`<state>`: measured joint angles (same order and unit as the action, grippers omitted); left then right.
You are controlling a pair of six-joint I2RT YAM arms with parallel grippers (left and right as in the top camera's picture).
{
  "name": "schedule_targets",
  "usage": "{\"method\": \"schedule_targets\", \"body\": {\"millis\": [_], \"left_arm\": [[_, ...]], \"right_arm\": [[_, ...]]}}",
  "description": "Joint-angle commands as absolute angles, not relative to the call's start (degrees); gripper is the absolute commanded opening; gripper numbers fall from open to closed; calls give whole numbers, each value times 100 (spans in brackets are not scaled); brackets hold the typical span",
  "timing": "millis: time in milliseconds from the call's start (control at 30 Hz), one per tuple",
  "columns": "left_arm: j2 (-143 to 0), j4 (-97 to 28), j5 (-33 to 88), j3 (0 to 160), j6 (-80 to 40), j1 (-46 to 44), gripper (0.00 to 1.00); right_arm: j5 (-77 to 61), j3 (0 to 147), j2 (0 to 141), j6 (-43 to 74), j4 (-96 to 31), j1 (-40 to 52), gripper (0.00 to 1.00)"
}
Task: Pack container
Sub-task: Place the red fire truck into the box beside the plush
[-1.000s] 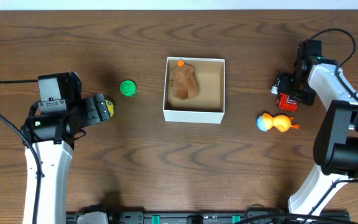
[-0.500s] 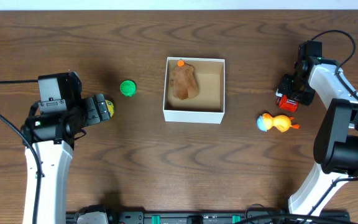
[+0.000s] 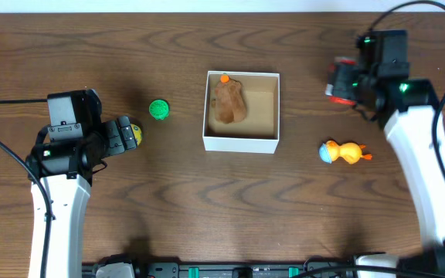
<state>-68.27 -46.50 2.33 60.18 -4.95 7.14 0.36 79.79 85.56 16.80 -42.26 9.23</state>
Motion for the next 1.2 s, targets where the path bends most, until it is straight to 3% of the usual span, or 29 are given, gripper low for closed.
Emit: {"method": "schedule_targets", "body": {"millis": [0,267,433,567,867,1167], "left_arm": [[-6860,-4668,235,6119,-569,749,98],[-6860,-4668,235,6119,-569,749,98],[-6860,-4668,235,6119,-569,749,98],[-6860,-4668,235,6119,-569,749,98],[-6860,-4668,235,6119,-569,749,98],[-6860,-4668,235,6119,-569,749,98]], "right_arm": [[-121,7996,8501,1900,-4062,1658,43],[1671,7981,9738,2383,-3524,2961,46],[1288,7981,10659,2397,-3015,2967,48],[1090,7981,10877,2397,-2888,2978,65],[1094,8062,10167,2263,-2915,2930,86],[1087,8062,8621,2274,-4475,1671,81]]}}
